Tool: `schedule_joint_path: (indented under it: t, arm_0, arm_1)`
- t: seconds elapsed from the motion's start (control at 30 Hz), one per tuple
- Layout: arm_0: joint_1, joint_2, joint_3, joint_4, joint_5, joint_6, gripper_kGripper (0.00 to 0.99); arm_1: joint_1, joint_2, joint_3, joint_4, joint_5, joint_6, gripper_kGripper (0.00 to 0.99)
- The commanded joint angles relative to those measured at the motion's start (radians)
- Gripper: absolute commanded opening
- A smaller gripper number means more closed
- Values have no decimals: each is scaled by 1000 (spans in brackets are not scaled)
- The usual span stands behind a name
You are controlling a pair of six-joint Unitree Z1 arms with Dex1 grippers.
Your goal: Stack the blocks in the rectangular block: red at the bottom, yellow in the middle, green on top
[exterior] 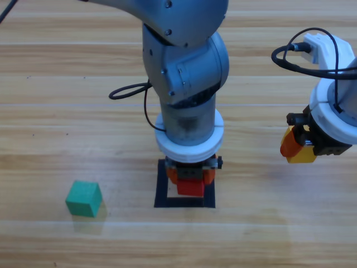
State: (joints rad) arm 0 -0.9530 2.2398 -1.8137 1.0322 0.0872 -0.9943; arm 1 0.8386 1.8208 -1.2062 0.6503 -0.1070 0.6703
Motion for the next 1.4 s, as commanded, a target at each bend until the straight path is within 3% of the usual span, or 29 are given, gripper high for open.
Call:
schedule_joint_path:
  t: [0.03,0.3,1.4]
  arm_0:
    - [19,49,-21,-7,-1,-41,64]
    - [26,57,-19,-7,17,-110,64]
    - [62,129,-26,-37,29,-55,64]
  arm_1:
    - [-7,26,5,22,18,-9,0]
    - [-7,34,0,22,20,-15,0]
    - [-7,51,-9,22,21,-24,0]
